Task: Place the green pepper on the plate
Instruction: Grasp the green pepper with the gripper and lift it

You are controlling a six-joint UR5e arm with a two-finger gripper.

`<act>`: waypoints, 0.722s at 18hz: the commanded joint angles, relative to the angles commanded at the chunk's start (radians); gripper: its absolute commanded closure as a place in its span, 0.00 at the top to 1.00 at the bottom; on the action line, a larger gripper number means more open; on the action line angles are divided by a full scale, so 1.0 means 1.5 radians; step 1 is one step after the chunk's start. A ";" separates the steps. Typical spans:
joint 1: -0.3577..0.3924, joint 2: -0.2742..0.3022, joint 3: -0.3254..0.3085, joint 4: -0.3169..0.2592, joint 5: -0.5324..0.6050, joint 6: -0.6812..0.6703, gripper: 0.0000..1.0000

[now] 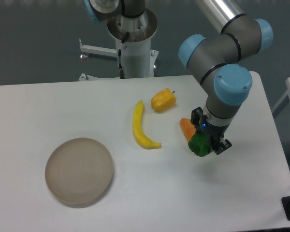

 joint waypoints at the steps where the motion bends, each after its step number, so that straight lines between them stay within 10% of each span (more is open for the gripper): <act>1: 0.000 0.000 -0.001 0.000 0.001 0.000 0.16; 13: -0.045 0.032 -0.064 -0.002 -0.053 -0.102 0.14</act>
